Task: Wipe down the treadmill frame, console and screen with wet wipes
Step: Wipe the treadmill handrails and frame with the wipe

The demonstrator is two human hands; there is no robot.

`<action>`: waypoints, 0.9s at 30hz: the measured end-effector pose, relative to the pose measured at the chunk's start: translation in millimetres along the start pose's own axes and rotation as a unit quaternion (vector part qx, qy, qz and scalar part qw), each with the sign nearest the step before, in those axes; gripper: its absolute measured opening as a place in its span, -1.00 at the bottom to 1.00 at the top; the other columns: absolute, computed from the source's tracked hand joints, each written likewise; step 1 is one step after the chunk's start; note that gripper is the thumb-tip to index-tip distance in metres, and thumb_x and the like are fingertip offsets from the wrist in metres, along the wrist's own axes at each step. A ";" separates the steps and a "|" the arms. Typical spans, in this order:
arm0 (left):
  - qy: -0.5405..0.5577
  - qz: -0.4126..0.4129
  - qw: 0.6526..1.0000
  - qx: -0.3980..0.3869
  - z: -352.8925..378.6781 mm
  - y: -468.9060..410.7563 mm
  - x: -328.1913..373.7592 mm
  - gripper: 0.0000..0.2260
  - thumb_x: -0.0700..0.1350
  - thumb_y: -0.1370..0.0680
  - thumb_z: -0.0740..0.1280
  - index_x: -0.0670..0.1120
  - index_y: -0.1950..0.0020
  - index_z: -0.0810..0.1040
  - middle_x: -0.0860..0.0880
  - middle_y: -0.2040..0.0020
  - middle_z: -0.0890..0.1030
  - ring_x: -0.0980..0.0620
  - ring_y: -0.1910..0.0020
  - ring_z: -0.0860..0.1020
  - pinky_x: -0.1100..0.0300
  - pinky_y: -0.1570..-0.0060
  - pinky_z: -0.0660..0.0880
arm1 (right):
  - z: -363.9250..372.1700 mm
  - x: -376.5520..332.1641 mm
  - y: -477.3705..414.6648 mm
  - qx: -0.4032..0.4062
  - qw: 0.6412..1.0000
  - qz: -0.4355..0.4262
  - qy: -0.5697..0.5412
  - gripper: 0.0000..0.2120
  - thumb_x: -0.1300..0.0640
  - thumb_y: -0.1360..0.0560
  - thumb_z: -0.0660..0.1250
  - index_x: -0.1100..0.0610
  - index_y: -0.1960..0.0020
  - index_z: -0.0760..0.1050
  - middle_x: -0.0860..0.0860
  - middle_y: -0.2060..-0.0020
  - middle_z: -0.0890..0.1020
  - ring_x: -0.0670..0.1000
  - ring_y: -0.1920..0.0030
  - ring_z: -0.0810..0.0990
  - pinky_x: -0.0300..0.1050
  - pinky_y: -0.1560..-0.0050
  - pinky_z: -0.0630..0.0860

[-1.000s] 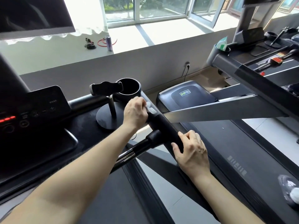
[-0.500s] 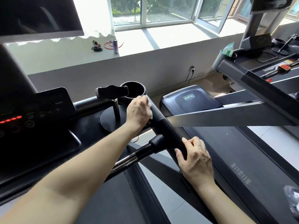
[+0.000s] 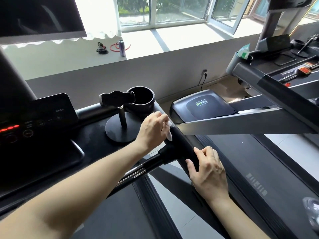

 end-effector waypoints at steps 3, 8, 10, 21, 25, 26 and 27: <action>-0.036 -0.020 0.999 0.029 -8.1 -19.7 -22.4 -0.85 -0.17 -0.58 0.27 -0.17 -0.04 0.61 -0.16 0.12 0.55 -0.18 0.13 0.55 -0.03 0.05 0.52 | 0.9 1.2 0.2 -0.003 1.000 0.003 -0.001 -0.62 0.00 -0.52 0.43 0.18 -0.25 0.57 0.05 0.03 0.48 0.11 0.01 0.50 0.06 0.10 0.59; -0.073 -0.091 0.992 0.041 -14.3 -38.8 -43.5 -0.93 -0.25 -0.57 0.32 -0.20 0.06 0.58 -0.20 0.16 0.54 -0.23 0.21 0.56 -0.02 0.19 0.50 | 0.2 0.0 -0.4 -0.005 1.000 0.002 0.001 -0.63 -0.01 -0.52 0.42 0.18 -0.24 0.56 0.06 0.01 0.48 0.11 0.00 0.51 0.07 0.09 0.60; -0.072 -0.068 0.994 0.051 -12.5 -35.9 -35.4 -0.92 -0.26 -0.54 0.35 -0.22 0.15 0.60 -0.20 0.17 0.54 -0.22 0.21 0.55 -0.01 0.18 0.53 | 0.9 -0.3 -0.2 -0.007 1.000 0.003 0.002 -0.64 -0.01 -0.53 0.41 0.19 -0.23 0.56 0.07 0.01 0.48 0.12 -0.01 0.51 0.07 0.09 0.60; -0.065 0.021 0.997 0.030 -7.7 -39.8 -40.5 -0.79 -0.15 -0.63 0.24 -0.19 0.13 0.59 -0.17 0.13 0.53 -0.19 0.17 0.51 -0.12 0.09 0.52 | 0.1 -1.5 -0.5 -0.006 1.000 0.002 0.006 -0.65 -0.01 -0.53 0.40 0.18 -0.22 0.54 0.08 0.01 0.48 0.12 0.00 0.50 0.06 0.08 0.58; -0.067 -0.060 0.996 0.028 -6.6 -36.0 -38.9 -0.90 -0.20 -0.57 0.27 -0.20 0.08 0.54 -0.19 0.13 0.55 -0.22 0.14 0.53 -0.04 0.08 0.45 | -1.7 -1.6 -0.5 -0.007 1.000 0.004 0.005 -0.66 -0.01 -0.53 0.40 0.18 -0.21 0.54 0.07 0.02 0.48 0.12 0.00 0.50 0.07 0.10 0.58; -0.054 -0.071 0.996 0.021 -4.2 -30.3 -33.7 -0.93 -0.21 -0.55 0.31 -0.20 0.07 0.54 -0.19 0.14 0.55 -0.22 0.15 0.54 -0.02 0.07 0.44 | -1.6 -1.8 -0.5 -0.007 1.000 0.004 0.004 -0.66 -0.01 -0.53 0.40 0.18 -0.20 0.54 0.07 0.02 0.47 0.12 0.00 0.50 0.07 0.10 0.58; -0.039 -0.077 0.996 0.010 -1.5 -23.4 -27.2 -0.95 -0.22 -0.52 0.34 -0.20 0.07 0.55 -0.18 0.15 0.55 -0.22 0.16 0.54 -0.01 0.08 0.43 | -1.5 -1.8 -0.6 -0.007 1.000 0.005 0.003 -0.66 -0.01 -0.53 0.40 0.18 -0.20 0.54 0.07 0.03 0.47 0.12 0.00 0.50 0.07 0.11 0.58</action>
Point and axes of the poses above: each hand's wrist, its own y-axis away from the middle knuckle, its own z-axis out of the palm, x = y × z, the point moved 10 cm from there along -y, towards the middle knuckle
